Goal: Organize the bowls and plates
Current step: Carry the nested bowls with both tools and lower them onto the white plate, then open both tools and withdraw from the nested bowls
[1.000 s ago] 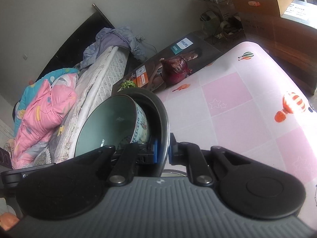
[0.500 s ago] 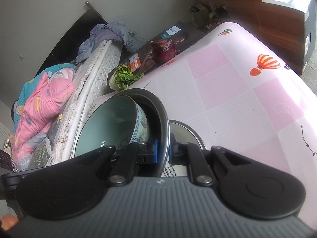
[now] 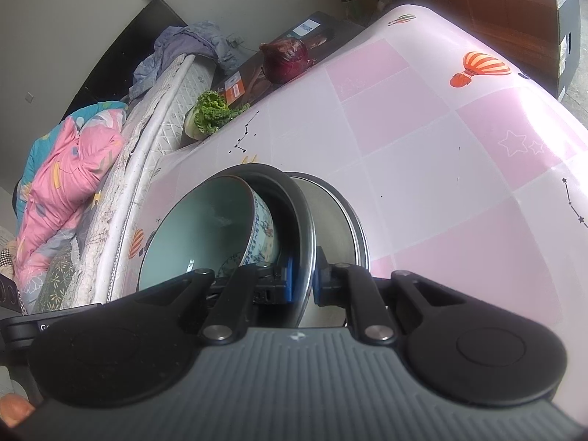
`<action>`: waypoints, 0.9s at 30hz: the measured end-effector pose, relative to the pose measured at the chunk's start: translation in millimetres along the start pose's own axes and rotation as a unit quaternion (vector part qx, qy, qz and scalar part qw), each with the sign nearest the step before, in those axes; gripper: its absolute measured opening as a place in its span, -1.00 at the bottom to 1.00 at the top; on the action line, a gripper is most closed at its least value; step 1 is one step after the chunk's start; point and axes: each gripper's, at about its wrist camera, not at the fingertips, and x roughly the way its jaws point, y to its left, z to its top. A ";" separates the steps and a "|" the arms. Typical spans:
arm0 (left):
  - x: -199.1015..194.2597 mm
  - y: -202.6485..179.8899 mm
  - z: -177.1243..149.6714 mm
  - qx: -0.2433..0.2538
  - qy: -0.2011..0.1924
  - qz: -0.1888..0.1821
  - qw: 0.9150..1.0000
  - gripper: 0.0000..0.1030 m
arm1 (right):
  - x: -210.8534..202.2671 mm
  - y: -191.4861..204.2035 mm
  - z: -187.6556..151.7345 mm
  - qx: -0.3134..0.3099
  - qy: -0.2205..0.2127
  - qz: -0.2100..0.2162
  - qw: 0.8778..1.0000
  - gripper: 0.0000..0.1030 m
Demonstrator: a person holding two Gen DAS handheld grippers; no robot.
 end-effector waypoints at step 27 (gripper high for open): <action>-108.3 -25.7 -74.3 0.153 -0.174 0.031 0.972 0.87 | -73.5 -4.0 -22.3 -0.014 -0.100 -0.014 0.995 0.45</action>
